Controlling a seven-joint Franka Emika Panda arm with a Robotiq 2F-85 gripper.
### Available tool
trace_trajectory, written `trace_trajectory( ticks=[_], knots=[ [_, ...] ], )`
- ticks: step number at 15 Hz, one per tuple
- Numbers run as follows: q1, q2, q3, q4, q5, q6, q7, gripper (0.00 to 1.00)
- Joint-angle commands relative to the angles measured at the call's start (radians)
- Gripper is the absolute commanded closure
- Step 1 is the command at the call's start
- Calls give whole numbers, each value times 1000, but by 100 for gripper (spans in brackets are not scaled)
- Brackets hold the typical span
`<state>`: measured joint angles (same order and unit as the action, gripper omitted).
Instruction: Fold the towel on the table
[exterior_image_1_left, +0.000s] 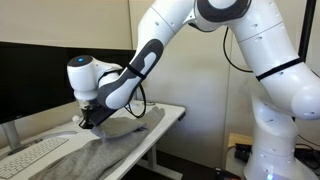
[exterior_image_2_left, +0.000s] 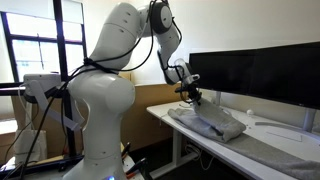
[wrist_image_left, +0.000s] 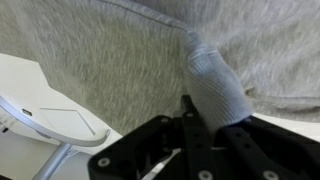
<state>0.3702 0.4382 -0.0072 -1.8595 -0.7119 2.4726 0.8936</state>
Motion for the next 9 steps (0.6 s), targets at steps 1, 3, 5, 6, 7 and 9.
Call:
trace_trajectory(
  ticks=[1,3,5,6,7,9],
  knots=[
    [34,8,25,34,-4,-21,18,95],
    [57,25,40,60,-4,-25,14,95],
    [81,49,56,90,1,-35,6,95],
    [92,62,62,104,1,-37,4,95],
    [105,78,69,122,3,-43,0,95],
    [127,110,81,156,10,-56,-11,95]
  ],
)
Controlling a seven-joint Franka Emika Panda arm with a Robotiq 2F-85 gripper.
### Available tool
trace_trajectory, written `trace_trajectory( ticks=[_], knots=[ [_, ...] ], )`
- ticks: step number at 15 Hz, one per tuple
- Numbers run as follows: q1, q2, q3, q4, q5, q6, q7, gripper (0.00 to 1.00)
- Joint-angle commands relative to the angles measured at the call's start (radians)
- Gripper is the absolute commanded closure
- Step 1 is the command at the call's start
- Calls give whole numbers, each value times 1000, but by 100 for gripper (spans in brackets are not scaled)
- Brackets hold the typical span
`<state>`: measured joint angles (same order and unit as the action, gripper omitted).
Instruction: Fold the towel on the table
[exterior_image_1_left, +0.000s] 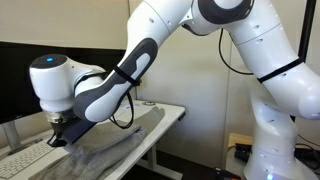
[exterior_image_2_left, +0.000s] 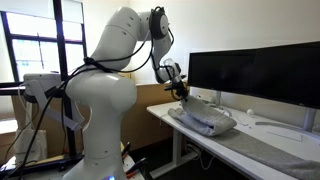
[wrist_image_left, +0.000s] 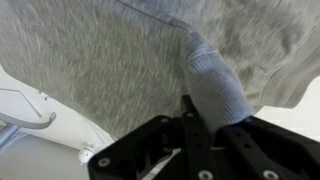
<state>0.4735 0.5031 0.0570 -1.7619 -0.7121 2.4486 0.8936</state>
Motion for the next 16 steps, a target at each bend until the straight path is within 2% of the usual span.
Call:
trace_trajectory(
  ticks=[1,11,12,13,16],
  knots=[
    [36,63,23,79,13,-42,-16,95],
    [118,182,42,216,42,-77,-61,96],
    [121,186,43,222,51,-87,-67,68],
    [127,188,38,228,53,-92,-69,67],
    [135,195,33,238,69,-111,-89,49]
  ],
)
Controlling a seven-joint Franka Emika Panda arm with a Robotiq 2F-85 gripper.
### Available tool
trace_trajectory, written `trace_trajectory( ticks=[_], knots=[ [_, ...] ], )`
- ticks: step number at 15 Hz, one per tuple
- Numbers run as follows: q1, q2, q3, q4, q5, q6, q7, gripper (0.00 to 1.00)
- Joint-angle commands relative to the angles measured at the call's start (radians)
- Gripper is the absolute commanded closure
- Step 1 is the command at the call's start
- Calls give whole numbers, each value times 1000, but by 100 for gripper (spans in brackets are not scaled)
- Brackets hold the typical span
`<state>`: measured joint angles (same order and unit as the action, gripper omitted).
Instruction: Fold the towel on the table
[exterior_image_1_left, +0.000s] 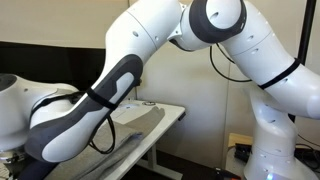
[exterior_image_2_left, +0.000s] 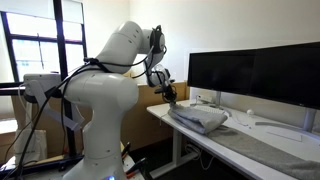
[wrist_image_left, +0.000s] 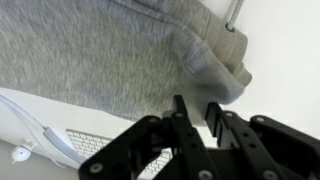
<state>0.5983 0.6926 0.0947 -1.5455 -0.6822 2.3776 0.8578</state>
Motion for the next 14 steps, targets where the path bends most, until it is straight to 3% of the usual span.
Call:
trace_trajectory(
  ticks=[1,7,9,14],
  knots=[
    [12,6,-8,24,44,-45,-59,43],
    [2,-17,-21,21,56,-32,-65,5],
    [-4,-33,-31,22,54,-25,-64,0],
    [-37,-93,-49,1,51,-12,-66,0]
  ],
)
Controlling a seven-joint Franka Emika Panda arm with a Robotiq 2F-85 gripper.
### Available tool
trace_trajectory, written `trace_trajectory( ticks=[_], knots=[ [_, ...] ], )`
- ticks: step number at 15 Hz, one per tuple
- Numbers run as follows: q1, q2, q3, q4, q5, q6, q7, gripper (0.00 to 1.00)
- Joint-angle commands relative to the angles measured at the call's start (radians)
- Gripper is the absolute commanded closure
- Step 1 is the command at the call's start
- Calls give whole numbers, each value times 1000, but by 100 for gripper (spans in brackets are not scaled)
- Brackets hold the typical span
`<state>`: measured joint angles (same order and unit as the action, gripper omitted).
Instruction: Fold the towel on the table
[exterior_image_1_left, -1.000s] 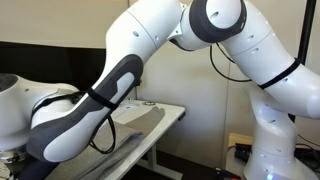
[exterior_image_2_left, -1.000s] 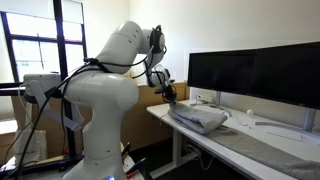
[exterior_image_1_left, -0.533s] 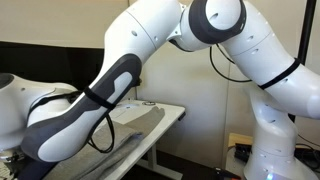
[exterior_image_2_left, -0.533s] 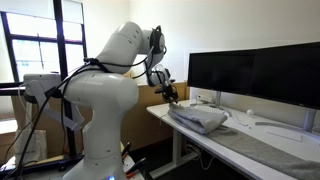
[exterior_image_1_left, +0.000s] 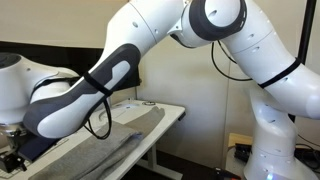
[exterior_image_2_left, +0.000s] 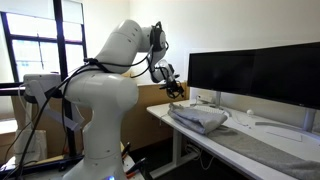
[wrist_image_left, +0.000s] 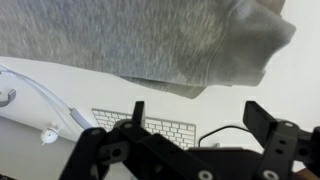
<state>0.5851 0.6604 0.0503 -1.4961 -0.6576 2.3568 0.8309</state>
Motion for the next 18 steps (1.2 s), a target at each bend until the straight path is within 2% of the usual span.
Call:
trace_trajectory(
  ticks=[1,5,10,15,18],
  knots=[
    [-40,-75,0,-57,38,10,-44,0],
    [-119,-145,24,-105,148,-5,-127,0],
    [-227,-276,6,-225,305,-15,-248,0],
    [-351,-403,-16,-347,400,-18,-391,0],
    [-419,-460,-35,-401,421,-19,-488,0]
  ],
)
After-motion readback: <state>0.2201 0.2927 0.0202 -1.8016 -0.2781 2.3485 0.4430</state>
